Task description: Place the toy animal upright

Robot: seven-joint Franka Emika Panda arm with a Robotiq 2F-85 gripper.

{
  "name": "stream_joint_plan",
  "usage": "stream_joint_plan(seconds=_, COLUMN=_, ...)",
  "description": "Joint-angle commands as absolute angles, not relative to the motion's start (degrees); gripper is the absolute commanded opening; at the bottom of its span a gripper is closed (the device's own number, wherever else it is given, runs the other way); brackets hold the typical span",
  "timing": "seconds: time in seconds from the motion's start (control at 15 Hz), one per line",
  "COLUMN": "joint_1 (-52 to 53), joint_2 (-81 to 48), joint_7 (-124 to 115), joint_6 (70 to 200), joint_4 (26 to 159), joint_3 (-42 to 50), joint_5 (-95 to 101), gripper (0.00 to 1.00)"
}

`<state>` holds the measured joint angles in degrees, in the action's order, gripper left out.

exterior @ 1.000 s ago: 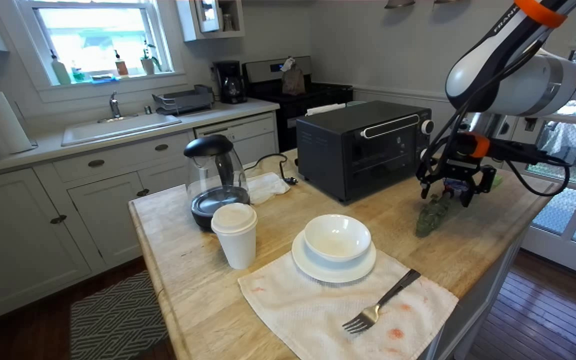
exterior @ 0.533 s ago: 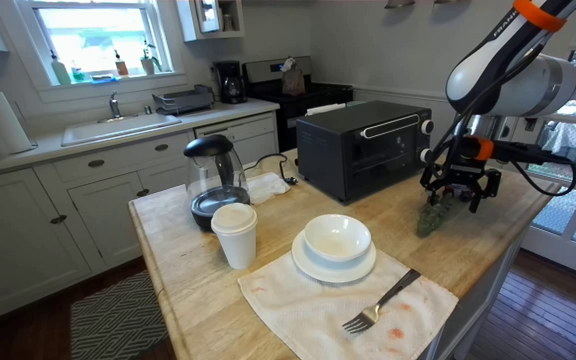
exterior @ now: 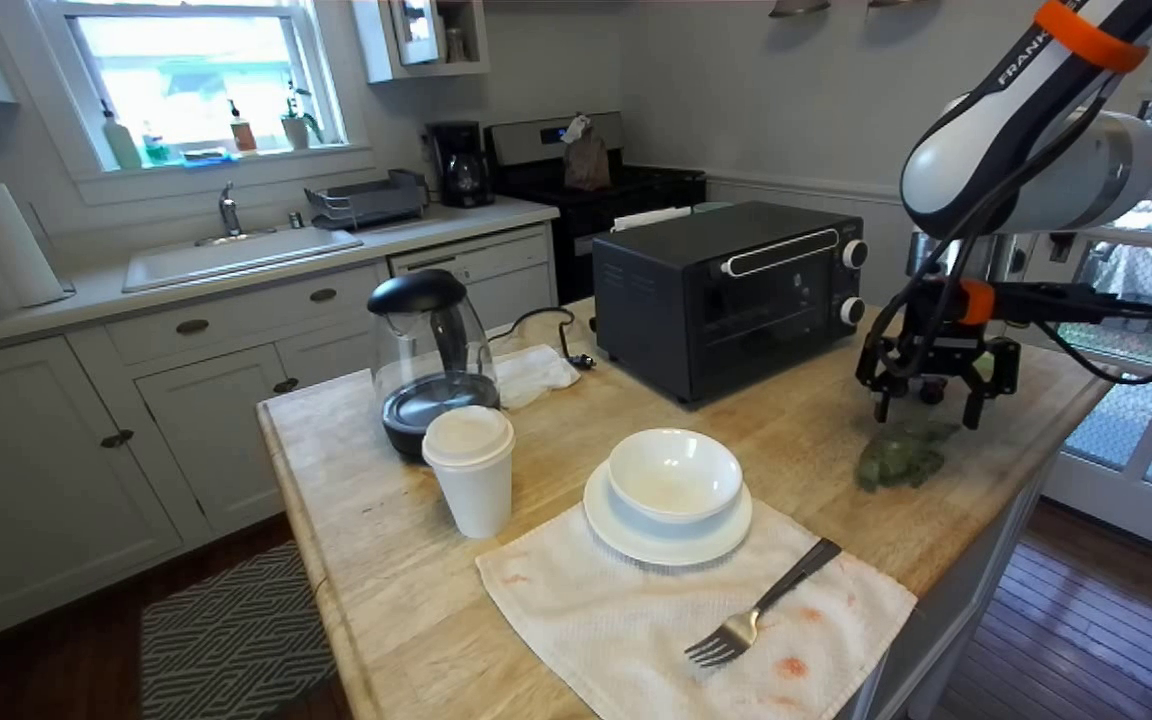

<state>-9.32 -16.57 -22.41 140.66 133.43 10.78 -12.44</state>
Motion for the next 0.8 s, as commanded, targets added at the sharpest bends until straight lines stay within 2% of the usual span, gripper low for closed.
stream_joint_plan(seconds=0.0, joint_1=-8.08, joint_2=-16.91, joint_7=-24.71, joint_6=139.64, joint_4=132.73, joint_3=11.64, joint_5=-10.47, gripper=1.00)
stream_joint_plan(seconds=0.33, joint_1=-8.28, joint_2=-16.75, joint_7=-24.01, joint_6=139.75, joint_4=132.61, joint_3=11.22, joint_5=-11.65, gripper=1.00)
stream_joint_plan(seconds=0.73, joint_1=-7.87, joint_2=-14.82, joint_7=-26.11, joint_6=133.18, joint_4=131.30, joint_3=12.09, joint_5=-9.17, gripper=1.00)
